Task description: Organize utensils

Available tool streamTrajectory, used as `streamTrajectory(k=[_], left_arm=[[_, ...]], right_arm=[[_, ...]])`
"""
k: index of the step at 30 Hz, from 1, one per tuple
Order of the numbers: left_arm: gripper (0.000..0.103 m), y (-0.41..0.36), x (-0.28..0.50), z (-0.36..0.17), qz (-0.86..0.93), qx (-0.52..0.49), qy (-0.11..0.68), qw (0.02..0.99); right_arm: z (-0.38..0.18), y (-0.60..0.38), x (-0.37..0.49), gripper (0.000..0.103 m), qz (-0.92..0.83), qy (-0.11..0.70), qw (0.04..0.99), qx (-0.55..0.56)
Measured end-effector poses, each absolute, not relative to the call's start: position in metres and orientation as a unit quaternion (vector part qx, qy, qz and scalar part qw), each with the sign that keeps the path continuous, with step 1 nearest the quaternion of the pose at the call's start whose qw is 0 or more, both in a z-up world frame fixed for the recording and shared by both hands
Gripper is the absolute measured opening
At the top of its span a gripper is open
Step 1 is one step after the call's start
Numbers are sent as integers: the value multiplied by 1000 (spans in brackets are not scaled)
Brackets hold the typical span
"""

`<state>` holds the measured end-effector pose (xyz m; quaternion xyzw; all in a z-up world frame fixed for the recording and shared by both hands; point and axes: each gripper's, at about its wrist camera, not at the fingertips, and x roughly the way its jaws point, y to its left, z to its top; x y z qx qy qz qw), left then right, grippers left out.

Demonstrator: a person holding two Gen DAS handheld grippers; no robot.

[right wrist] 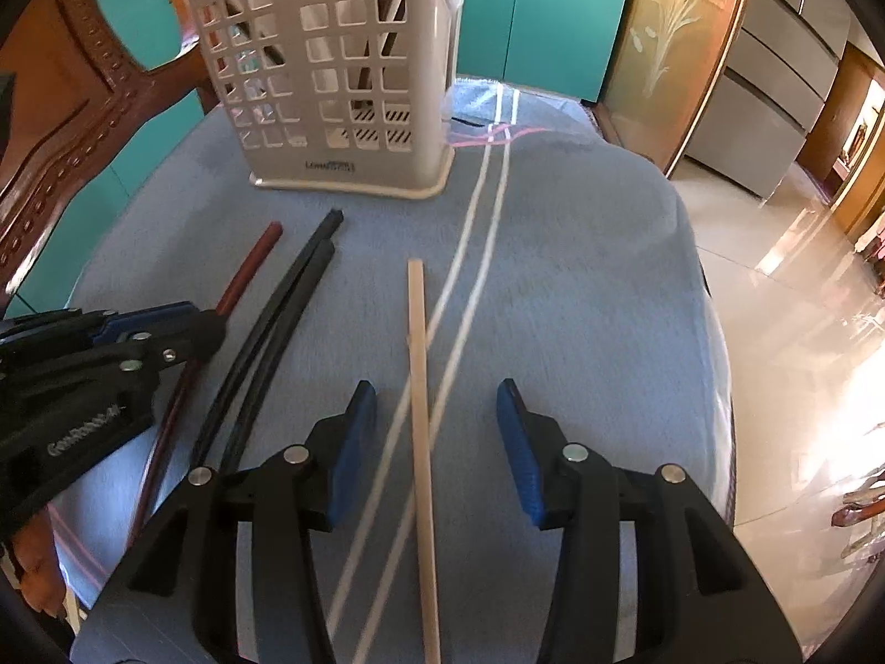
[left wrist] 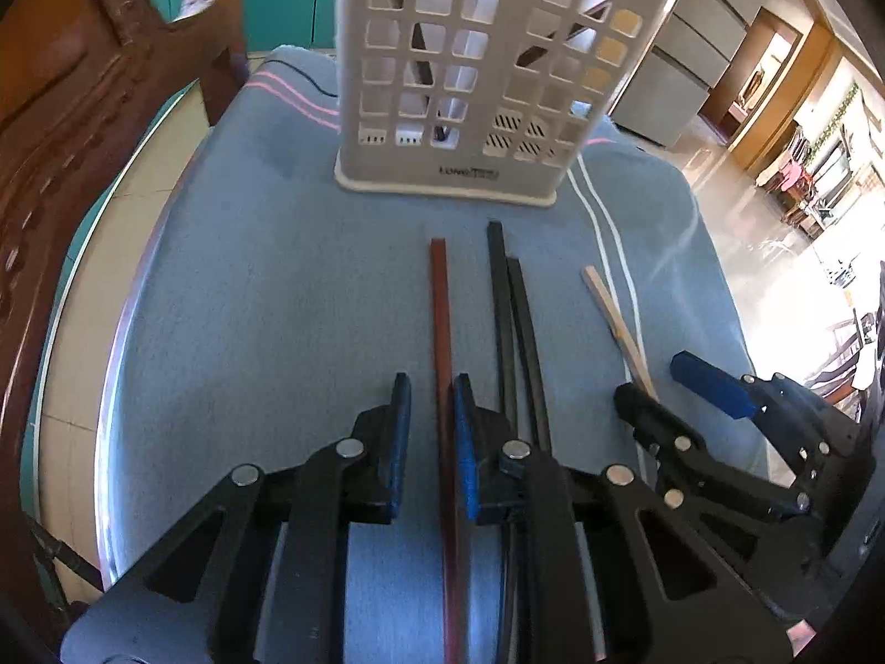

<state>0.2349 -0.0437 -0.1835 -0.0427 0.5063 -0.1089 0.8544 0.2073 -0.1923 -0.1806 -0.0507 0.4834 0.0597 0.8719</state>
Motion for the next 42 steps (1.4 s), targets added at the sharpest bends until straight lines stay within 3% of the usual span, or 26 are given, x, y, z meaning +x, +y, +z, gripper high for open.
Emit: streamTrajectory(k=[2, 4, 6, 8, 11, 18, 30, 42], left_arm=[[18, -49, 245, -184, -101, -23, 507, 856], [18, -55, 252, -183, -90, -4, 505, 858], [18, -61, 254, -183, -83, 16, 506, 859], [16, -65, 254, -183, -80, 26, 506, 859], [8, -64, 251, -182, -82, 23, 505, 859], [7, -48, 230, -157, -96, -10, 478, 873], [7, -23, 164, -14, -155, -46, 335, 928], [7, -15, 212, 114, -102, -57, 191, 975]], right_arm=[[-181, -191, 215, 46, 57, 482, 873, -47], [-181, -188, 218, 40, 61, 480, 874, -52], [-180, -188, 218, 19, 73, 482, 872, -44], [-179, -189, 218, 7, 83, 485, 870, -40], [-178, -194, 214, 6, 99, 484, 869, -20], [-131, -212, 189, 6, 116, 426, 897, -7], [-17, -232, 139, 7, 157, 306, 939, 3], [108, -226, 182, 7, 153, 123, 978, 69]])
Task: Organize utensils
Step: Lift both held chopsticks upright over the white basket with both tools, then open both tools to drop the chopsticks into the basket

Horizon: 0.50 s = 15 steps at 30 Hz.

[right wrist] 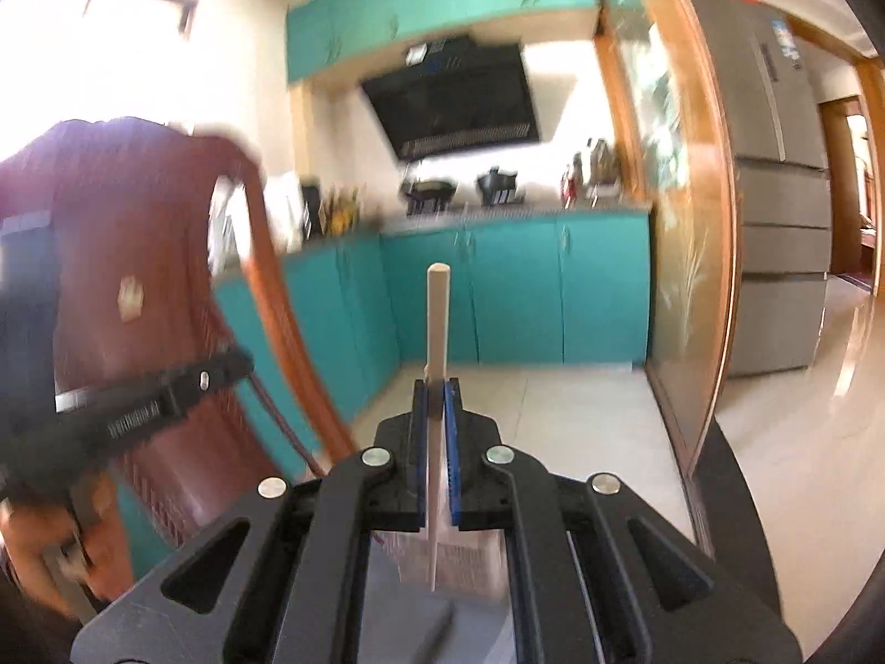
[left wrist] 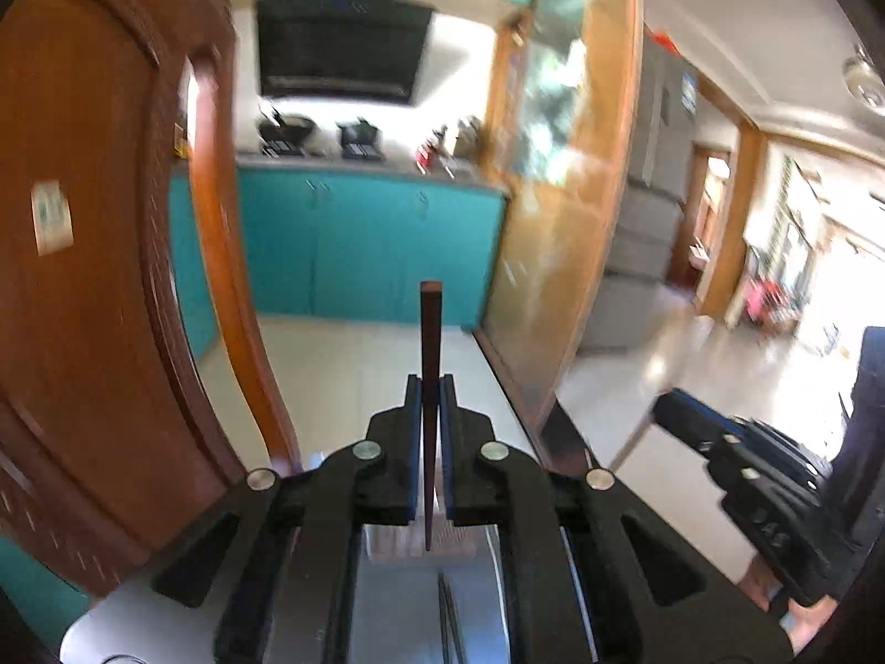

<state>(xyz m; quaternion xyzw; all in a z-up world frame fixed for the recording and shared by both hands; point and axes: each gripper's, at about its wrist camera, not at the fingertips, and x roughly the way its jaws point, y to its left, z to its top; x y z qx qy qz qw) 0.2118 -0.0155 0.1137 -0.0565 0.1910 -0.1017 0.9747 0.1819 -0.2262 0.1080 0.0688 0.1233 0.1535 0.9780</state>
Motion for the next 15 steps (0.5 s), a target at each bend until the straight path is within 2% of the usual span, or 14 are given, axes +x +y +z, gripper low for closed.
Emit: streamTrajectory(k=[4, 10, 15], left_arm=[[7, -14, 230, 119, -48, -65, 143, 986], [7, -20, 267, 65, -33, -55, 192, 979], [8, -21, 274, 44, -40, -54, 218, 974]], right_arm=[[112, -220, 196, 6, 117, 71, 987, 82], [53, -198, 233, 7, 104, 117, 986, 54], [23, -190, 236, 7, 113, 147, 982, 40]])
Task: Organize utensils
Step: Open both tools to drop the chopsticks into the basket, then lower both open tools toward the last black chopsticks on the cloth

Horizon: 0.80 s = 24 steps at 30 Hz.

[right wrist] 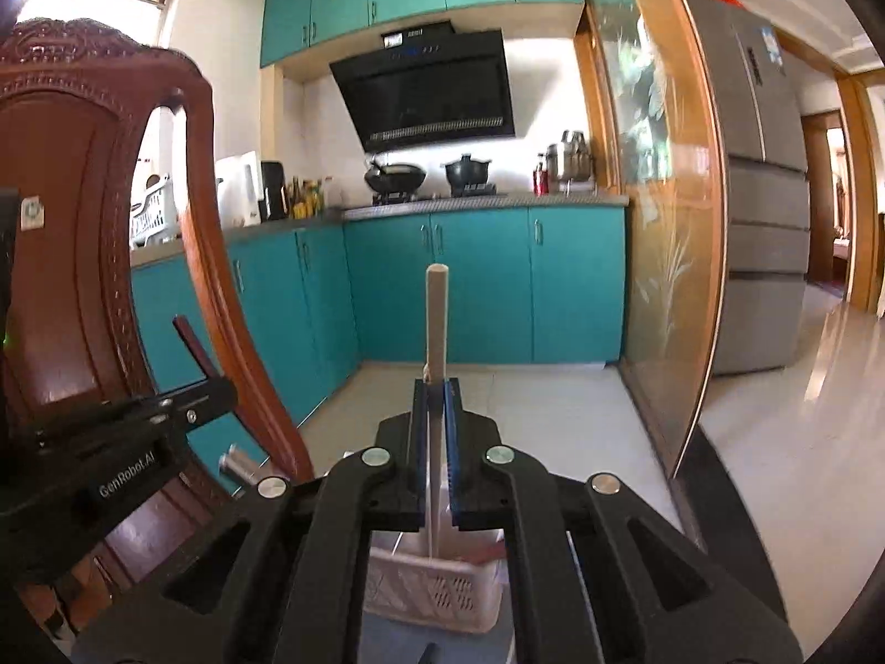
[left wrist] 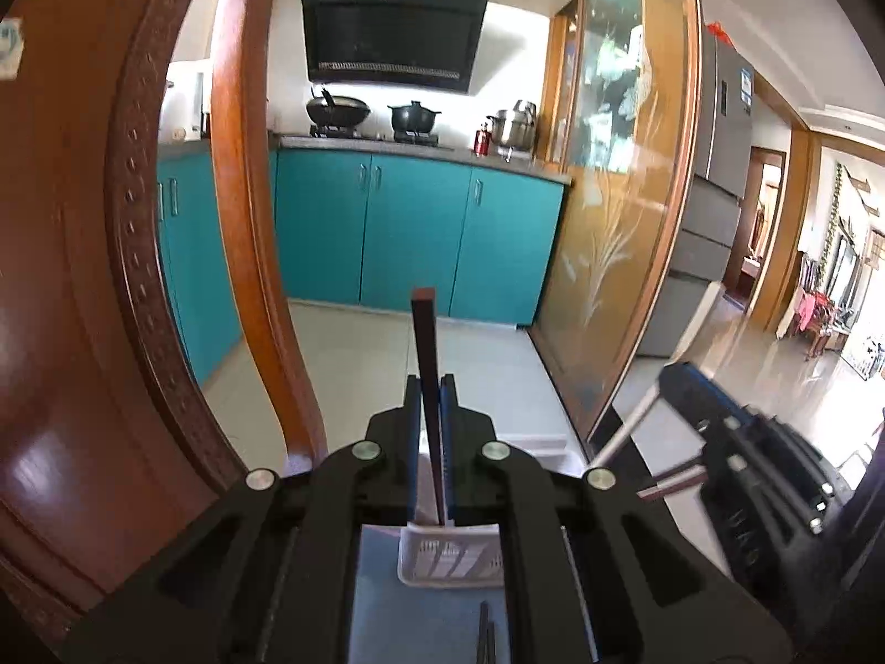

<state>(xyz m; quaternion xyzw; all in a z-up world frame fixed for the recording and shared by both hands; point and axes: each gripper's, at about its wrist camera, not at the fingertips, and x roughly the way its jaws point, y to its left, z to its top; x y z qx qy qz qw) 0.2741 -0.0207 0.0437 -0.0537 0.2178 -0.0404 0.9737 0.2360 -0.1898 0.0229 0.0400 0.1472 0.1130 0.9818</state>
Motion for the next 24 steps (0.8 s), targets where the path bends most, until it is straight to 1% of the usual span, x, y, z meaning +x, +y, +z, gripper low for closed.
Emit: streamTrajectory(k=[5, 7, 8, 9, 12, 14, 15, 16, 17, 19, 20, 22, 24], left_arm=[[8, -25, 261, 37, -46, -45, 220, 973], [8, -25, 253, 34, -52, -45, 221, 973], [8, -26, 255, 36, -55, -47, 222, 972], [8, -25, 252, 35, -57, -49, 221, 972], [8, -23, 236, 34, -63, -49, 213, 974], [10, -21, 219, 30, -67, -43, 209, 975], [12, -22, 211, 27, -67, -36, 206, 976], [16, -23, 204, 23, -65, -26, 206, 976], [17, -25, 195, 15, -60, -12, 211, 976], [18, -25, 184, -1, -53, -1, 232, 971], [18, -24, 179, -12, -47, 1, 247, 968], [18, -21, 173, -30, -40, 0, 274, 961], [18, -19, 168, -41, -41, -3, 291, 956]], right_arm=[[16, -188, 226, 7, 118, 166, 978, 35], [17, -190, 216, 13, 116, 160, 980, 30], [19, -192, 208, 19, 116, 156, 981, 28], [20, -194, 200, 22, 119, 151, 981, 30], [24, -204, 166, 25, 138, 138, 980, 39], [17, -209, 139, 25, 166, 134, 976, 45], [8, -211, 129, 25, 181, 147, 971, 46], [0, -210, 128, 25, 186, 164, 968, 45], [-22, -205, 129, 25, 193, 217, 956, 36], [-56, -195, 137, 25, 191, 293, 937, 18], [-86, -187, 145, 25, 181, 346, 921, 3], [-123, -176, 159, 25, 171, 420, 891, -6], [-145, -169, 168, 25, 175, 461, 870, 9]])
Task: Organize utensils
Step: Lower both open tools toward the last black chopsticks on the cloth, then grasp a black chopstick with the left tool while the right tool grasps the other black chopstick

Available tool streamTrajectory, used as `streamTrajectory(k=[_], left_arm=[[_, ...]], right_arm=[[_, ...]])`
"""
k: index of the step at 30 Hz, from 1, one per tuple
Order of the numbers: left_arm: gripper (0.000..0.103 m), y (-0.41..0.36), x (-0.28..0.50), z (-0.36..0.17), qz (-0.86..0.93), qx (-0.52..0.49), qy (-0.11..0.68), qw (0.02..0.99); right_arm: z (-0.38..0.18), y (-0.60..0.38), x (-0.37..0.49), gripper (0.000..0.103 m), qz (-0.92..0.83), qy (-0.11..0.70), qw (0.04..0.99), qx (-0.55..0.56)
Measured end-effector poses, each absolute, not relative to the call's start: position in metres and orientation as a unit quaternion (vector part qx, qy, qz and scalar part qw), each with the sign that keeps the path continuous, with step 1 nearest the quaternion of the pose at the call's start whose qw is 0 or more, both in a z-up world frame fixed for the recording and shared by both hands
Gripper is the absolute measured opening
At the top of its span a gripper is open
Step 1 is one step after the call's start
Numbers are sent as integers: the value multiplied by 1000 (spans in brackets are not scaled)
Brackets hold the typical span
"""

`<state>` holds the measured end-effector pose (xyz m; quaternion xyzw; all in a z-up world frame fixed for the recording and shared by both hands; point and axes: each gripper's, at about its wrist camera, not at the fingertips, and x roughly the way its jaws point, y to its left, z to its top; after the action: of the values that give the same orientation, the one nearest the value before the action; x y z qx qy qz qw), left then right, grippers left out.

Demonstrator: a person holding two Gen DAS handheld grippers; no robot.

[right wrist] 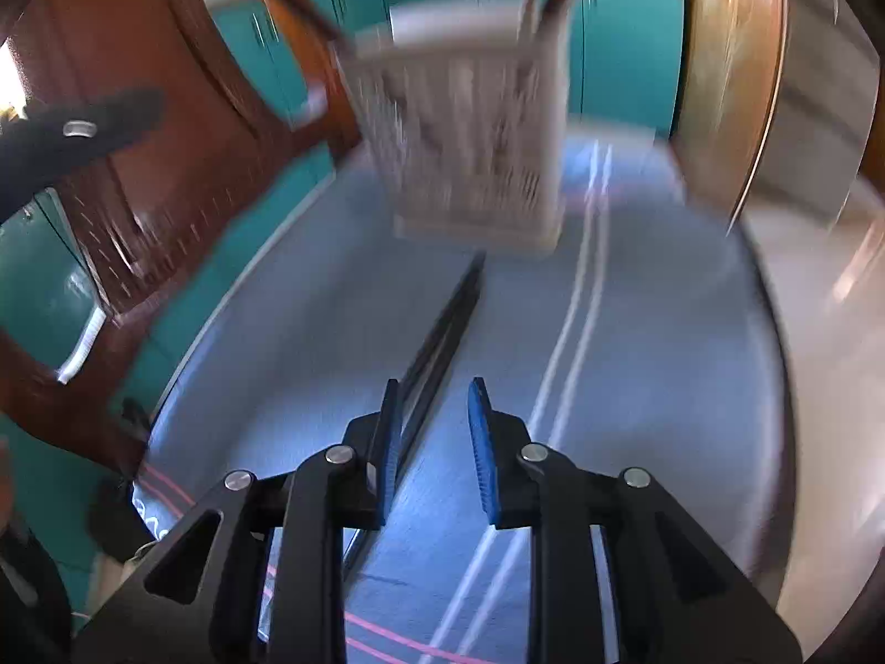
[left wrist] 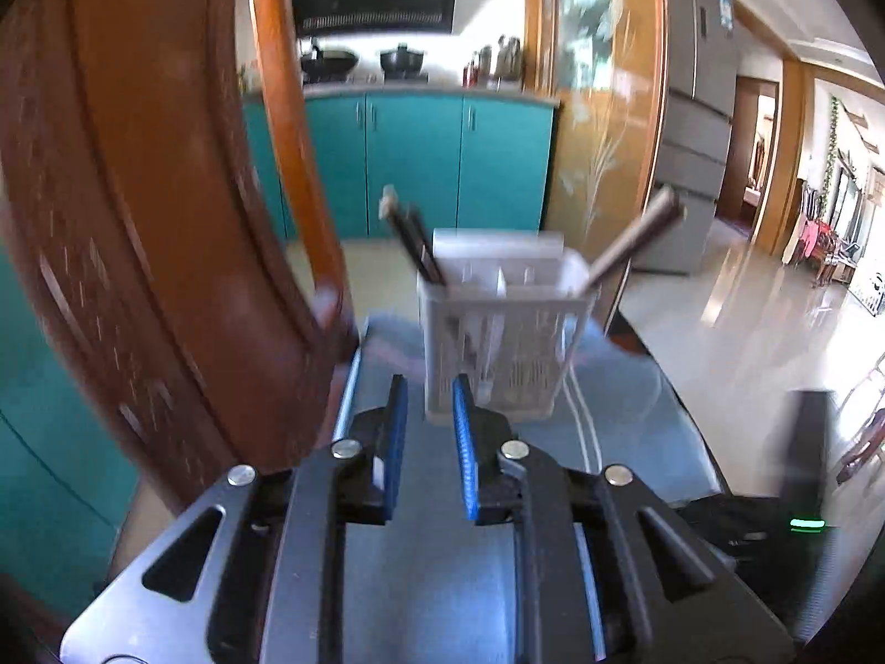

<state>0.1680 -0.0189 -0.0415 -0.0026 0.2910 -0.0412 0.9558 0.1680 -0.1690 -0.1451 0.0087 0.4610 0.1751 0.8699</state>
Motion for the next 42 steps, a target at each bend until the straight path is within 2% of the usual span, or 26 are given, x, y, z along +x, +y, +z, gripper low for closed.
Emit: streamTrajectory(k=[3, 9, 10, 12, 22, 27, 32, 36, 39, 42], left_arm=[[24, -19, 162, -62, -37, 12, 312, 949], [24, -20, 155, -86, -47, 6, 340, 939], [25, -21, 152, -89, -48, 6, 341, 939], [27, -22, 152, -89, -51, 7, 340, 939], [30, -28, 160, -93, -66, 0, 355, 933], [35, -32, 173, -112, -86, -18, 393, 915], [36, -54, 194, -155, -128, -31, 456, 880], [36, -69, 204, -182, -134, -16, 492, 860], [37, -71, 204, -188, -134, -10, 492, 860], [37, -72, 205, -188, -135, 0, 490, 861]], right_arm=[[-159, -160, 176, 25, 168, 486, 858, 10], [-172, -145, 177, 24, 148, 496, 855, -19], [-174, -144, 175, 23, 146, 495, 856, -21], [-174, -146, 174, 9, 135, 495, 858, -14], [-176, -203, 169, 6, 89, 507, 855, 65], [-175, -240, 154, 6, 77, 509, 852, 95], [-169, -252, 145, 9, 69, 488, 864, 102], [-165, -254, 149, 19, 61, 479, 871, 96], [-165, -254, 152, 26, 62, 478, 872, 92], [-166, -250, 153, 28, 69, 477, 872, 85]])
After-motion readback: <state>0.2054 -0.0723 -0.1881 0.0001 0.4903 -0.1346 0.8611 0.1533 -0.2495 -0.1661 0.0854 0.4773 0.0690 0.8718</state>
